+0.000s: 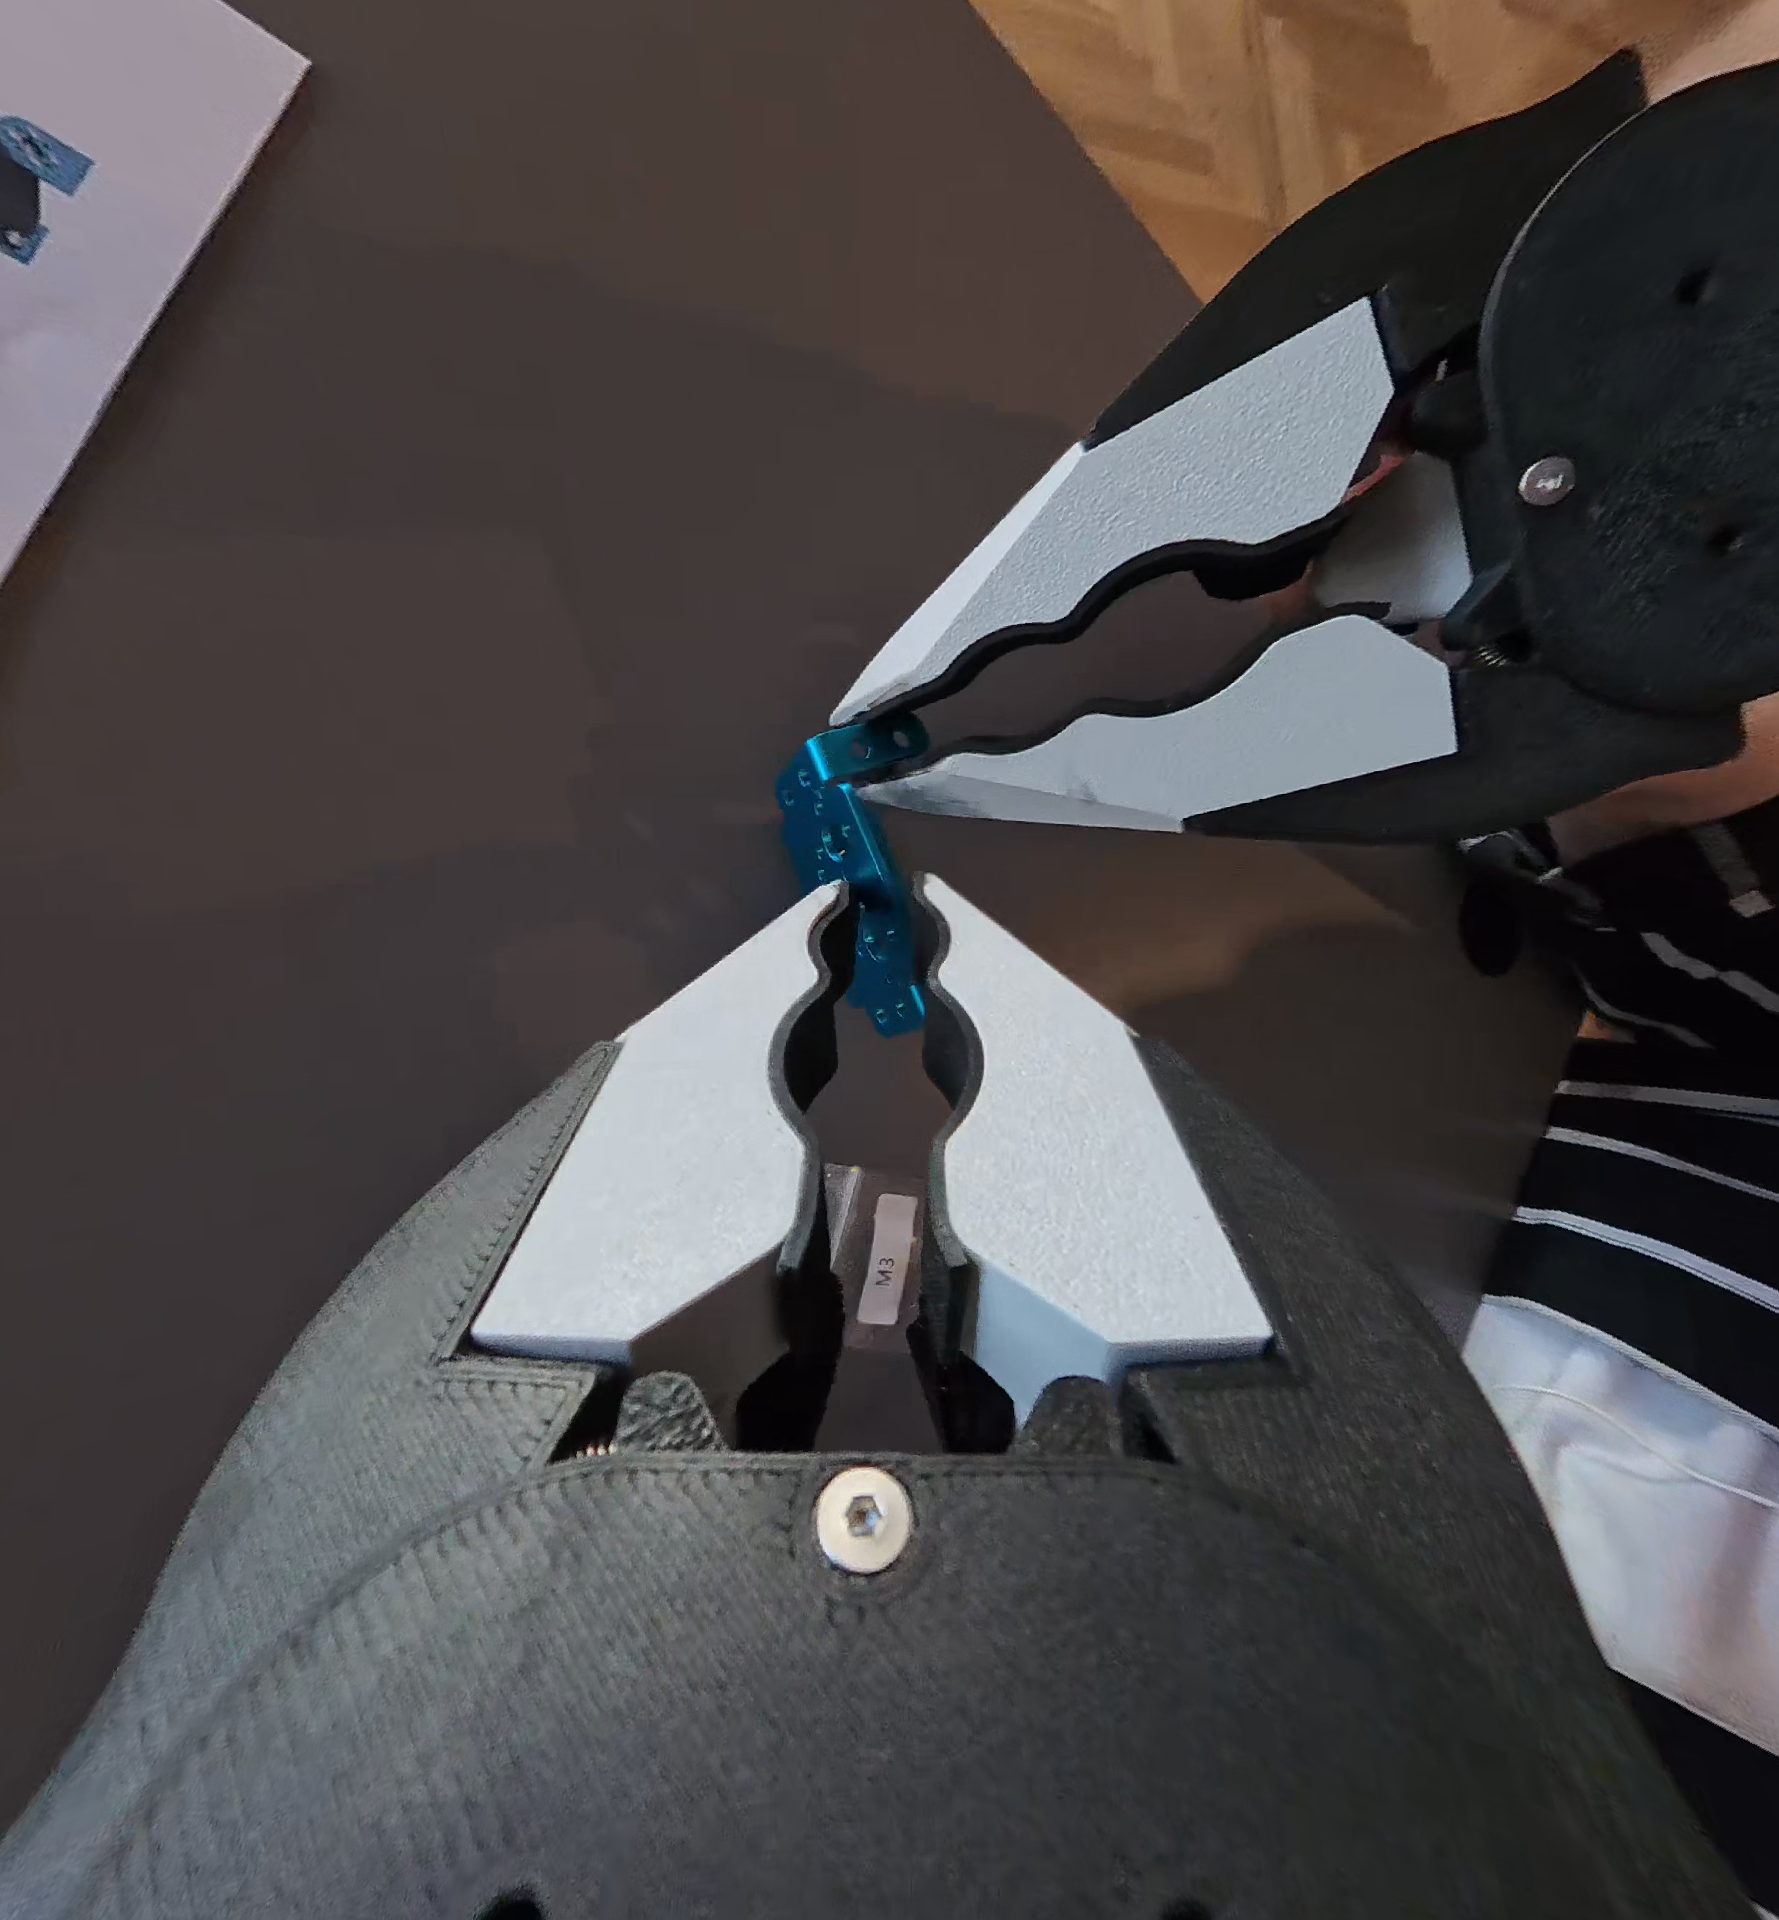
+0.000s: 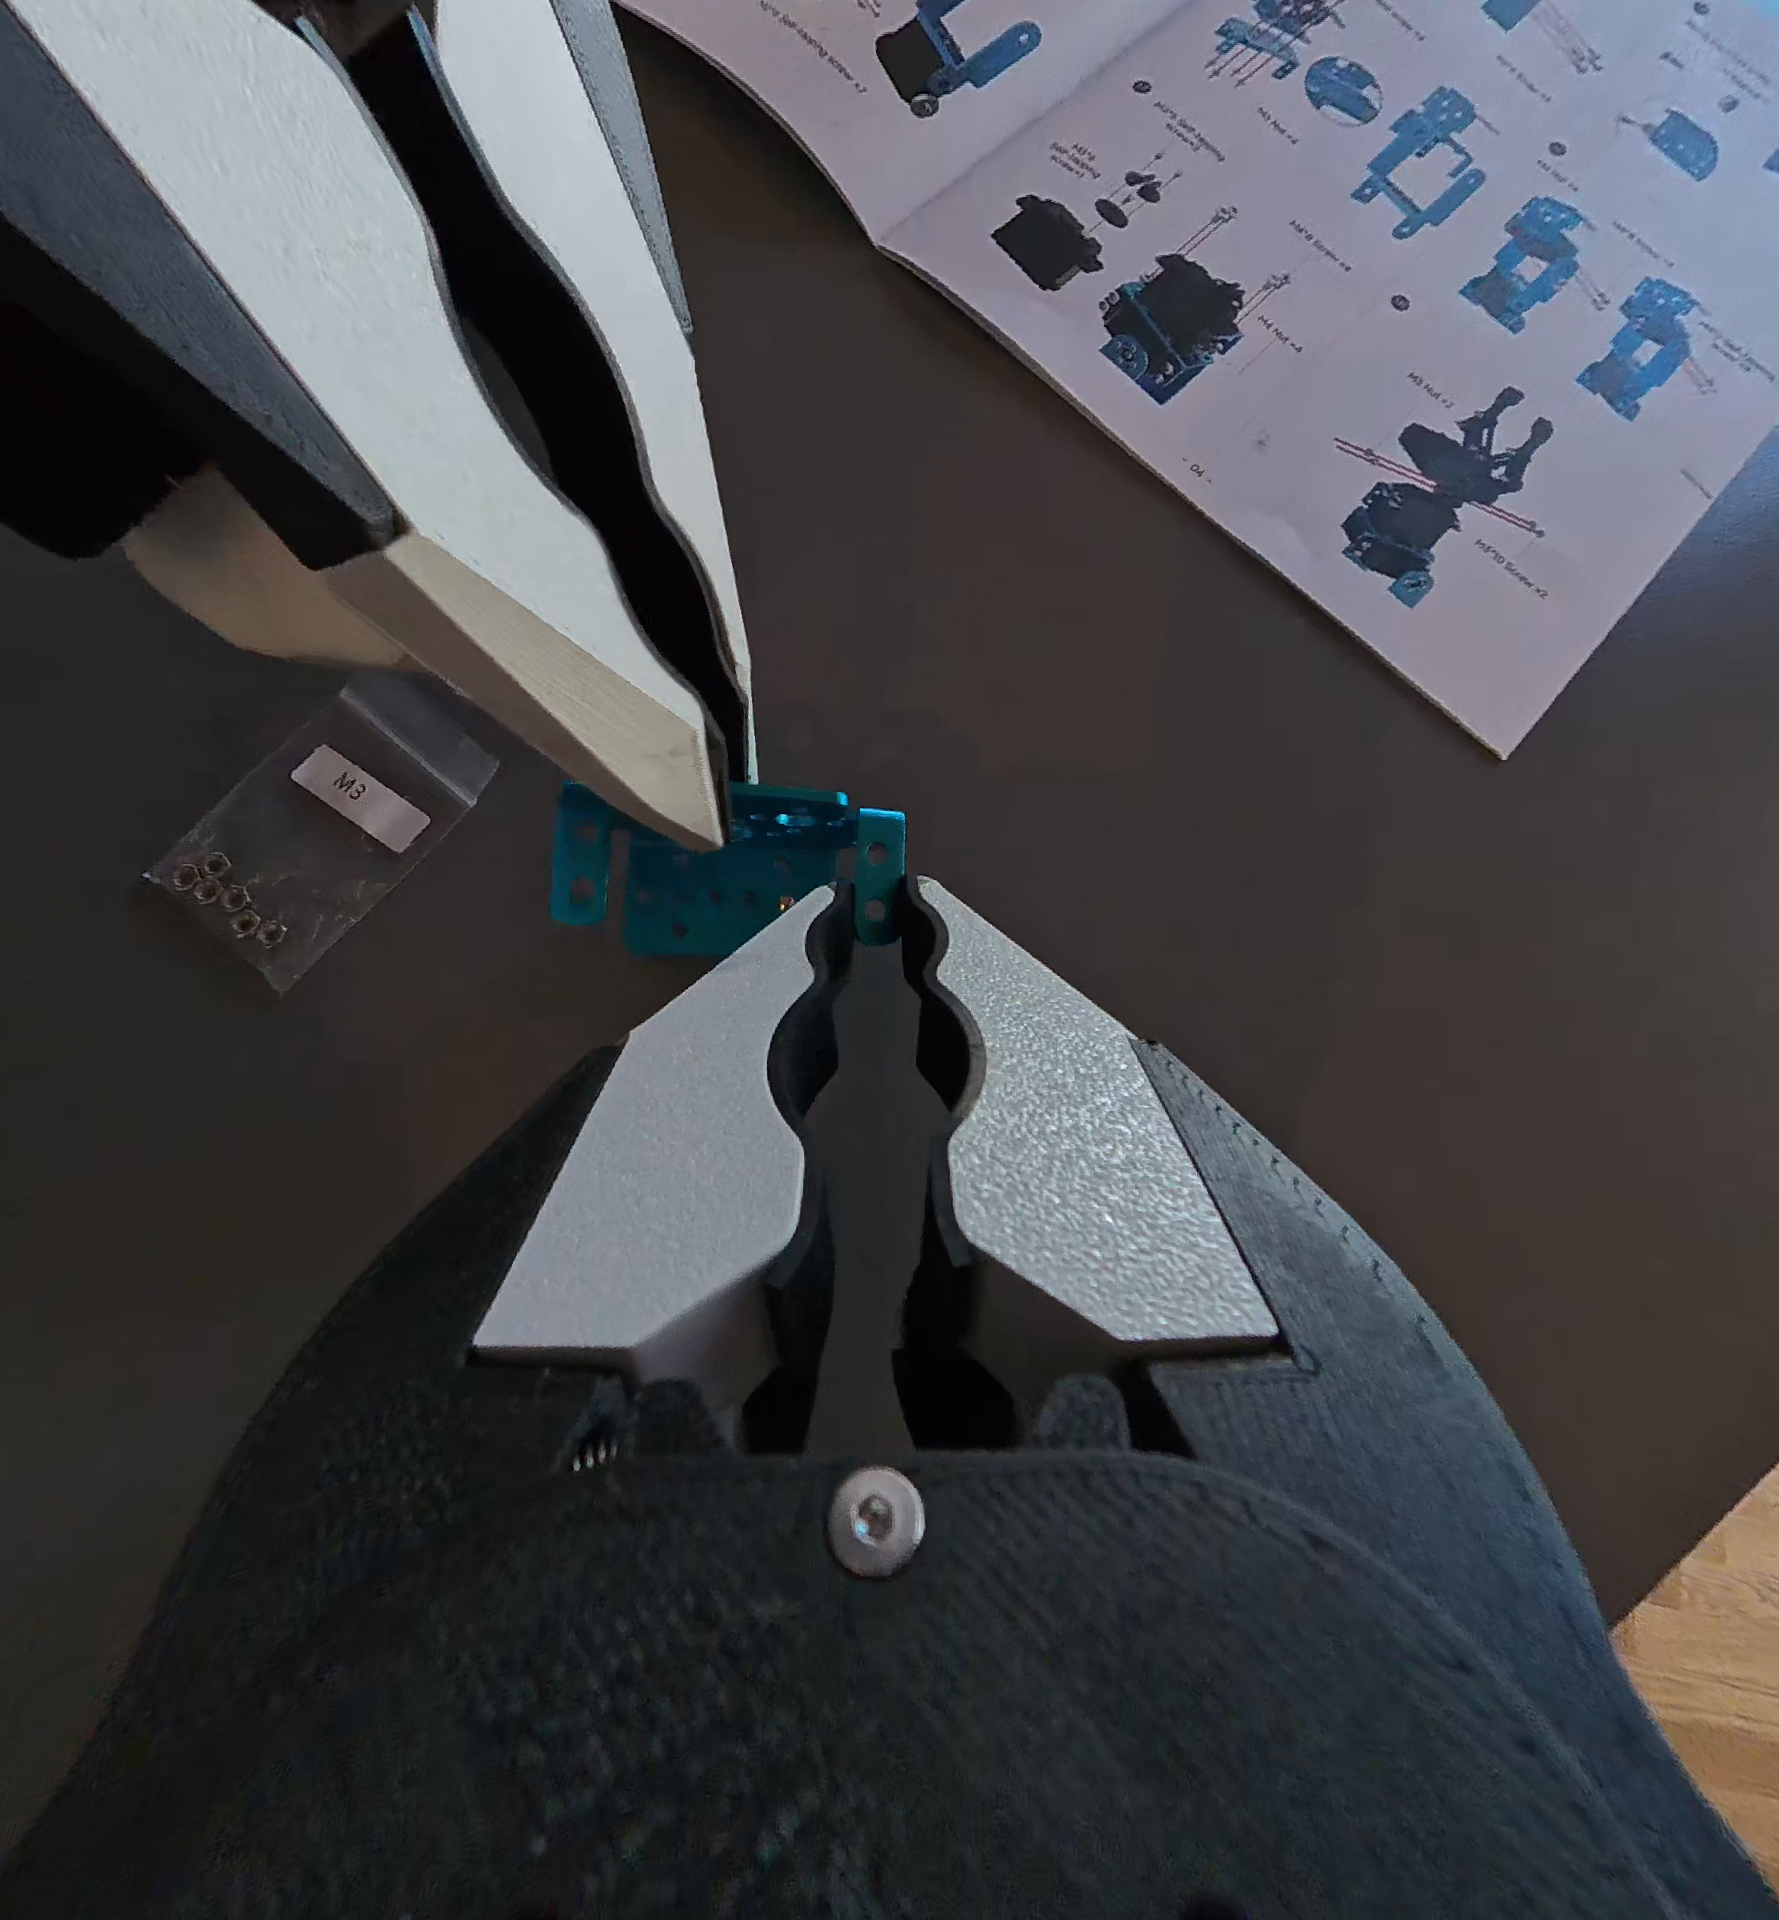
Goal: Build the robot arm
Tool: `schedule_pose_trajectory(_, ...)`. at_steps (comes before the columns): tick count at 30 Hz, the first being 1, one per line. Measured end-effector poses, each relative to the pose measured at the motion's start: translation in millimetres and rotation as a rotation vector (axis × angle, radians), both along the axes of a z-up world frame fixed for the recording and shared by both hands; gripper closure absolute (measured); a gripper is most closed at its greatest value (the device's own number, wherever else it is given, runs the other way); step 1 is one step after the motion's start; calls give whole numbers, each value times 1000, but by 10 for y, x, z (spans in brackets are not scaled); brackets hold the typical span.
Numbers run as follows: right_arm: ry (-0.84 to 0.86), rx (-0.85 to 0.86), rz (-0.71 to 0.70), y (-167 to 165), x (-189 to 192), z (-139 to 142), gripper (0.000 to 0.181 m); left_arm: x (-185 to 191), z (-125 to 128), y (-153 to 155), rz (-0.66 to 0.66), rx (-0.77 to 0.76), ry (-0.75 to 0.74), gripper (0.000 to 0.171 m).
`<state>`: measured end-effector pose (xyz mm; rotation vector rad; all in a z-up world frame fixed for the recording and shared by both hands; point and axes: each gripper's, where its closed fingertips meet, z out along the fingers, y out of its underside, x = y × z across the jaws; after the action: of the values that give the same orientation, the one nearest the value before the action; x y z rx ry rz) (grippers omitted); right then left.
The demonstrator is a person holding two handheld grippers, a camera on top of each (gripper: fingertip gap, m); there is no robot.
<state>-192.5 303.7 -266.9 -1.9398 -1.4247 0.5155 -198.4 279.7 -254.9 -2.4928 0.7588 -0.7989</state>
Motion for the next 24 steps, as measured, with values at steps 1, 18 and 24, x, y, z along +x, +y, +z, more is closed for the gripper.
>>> schedule_pose_trajectory(1,5,0,2,-4,-6,8,172,-13,-10,2,2,7,19,164)
schedule_pose_trajectory(18,10,-16,19,-86,41,-44,171,-15,-76,-31,-20,164,245,170)
schedule_pose_trajectory(24,7,-34,8,-138,111,-123,163,-2,-65,-64,-45,256,362,171)
